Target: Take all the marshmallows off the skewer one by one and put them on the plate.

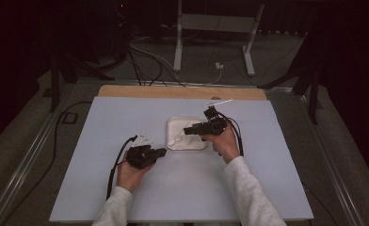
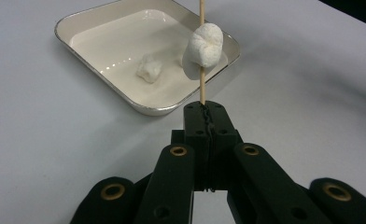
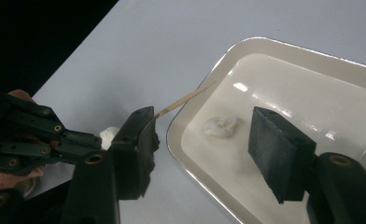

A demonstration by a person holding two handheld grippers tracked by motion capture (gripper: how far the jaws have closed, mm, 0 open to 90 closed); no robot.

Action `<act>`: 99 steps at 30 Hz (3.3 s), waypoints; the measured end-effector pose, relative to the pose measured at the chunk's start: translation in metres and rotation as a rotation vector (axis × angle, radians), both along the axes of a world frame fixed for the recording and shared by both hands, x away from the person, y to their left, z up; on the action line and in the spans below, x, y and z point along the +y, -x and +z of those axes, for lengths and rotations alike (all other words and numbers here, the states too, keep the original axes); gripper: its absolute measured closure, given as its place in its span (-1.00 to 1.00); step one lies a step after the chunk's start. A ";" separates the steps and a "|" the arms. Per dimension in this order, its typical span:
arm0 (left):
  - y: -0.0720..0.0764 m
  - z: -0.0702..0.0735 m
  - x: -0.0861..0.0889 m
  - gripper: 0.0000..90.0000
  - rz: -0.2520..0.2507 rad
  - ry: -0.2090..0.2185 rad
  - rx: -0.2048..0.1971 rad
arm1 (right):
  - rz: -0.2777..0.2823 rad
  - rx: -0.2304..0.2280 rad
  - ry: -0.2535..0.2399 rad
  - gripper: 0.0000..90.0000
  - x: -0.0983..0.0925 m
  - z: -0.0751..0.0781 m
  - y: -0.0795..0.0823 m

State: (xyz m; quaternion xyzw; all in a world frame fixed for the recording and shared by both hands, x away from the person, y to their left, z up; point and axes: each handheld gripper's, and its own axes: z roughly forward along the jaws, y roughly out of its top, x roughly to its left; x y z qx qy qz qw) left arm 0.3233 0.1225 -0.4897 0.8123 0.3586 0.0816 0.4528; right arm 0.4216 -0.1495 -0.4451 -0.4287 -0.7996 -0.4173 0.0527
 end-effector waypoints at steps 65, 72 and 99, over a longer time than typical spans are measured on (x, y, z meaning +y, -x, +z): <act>0.013 0.019 -0.007 1.00 0.003 0.122 -0.116 | -0.131 0.093 -0.461 0.75 -0.019 0.010 0.017; 0.013 0.017 -0.005 1.00 -0.011 0.090 -0.119 | -0.164 0.094 -0.479 0.79 -0.030 0.008 0.009; 0.013 0.015 0.001 1.00 0.030 0.134 -0.101 | -0.079 0.142 -0.522 0.94 -0.002 -0.001 0.010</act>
